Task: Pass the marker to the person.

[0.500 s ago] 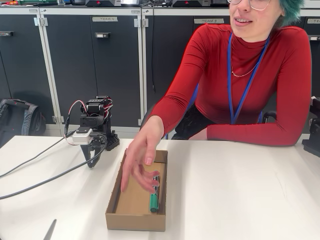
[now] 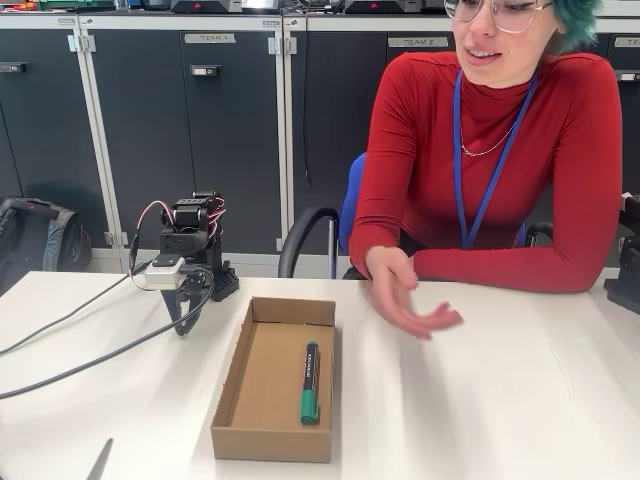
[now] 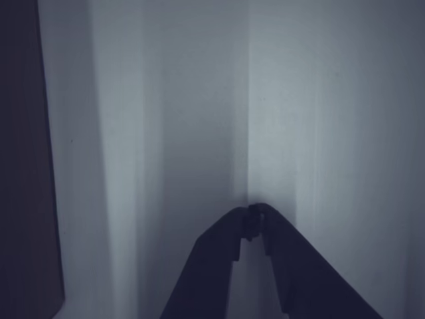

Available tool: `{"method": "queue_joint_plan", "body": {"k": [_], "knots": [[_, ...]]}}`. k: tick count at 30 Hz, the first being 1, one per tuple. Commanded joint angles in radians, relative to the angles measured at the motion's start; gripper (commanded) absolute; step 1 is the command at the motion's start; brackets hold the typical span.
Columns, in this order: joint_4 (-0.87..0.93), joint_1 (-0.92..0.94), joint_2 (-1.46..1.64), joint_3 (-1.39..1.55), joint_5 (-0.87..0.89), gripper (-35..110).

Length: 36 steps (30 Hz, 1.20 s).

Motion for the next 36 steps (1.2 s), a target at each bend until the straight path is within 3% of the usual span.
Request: {"method": "queue_joint_plan", "body": {"k": [1, 19, 24, 30, 36], "knots": [[0.002, -0.009, 0.014, 0.017, 0.006, -5], [-0.003, -0.025, 0.012, 0.017, 0.049, -4], [-0.107, -0.012, -0.132, -0.067, 0.083, 0], [-0.186, -0.034, -0.468, -0.391, 0.202, 5], [-0.190, -0.071, -0.968, -0.956, 0.423, 7]]}}
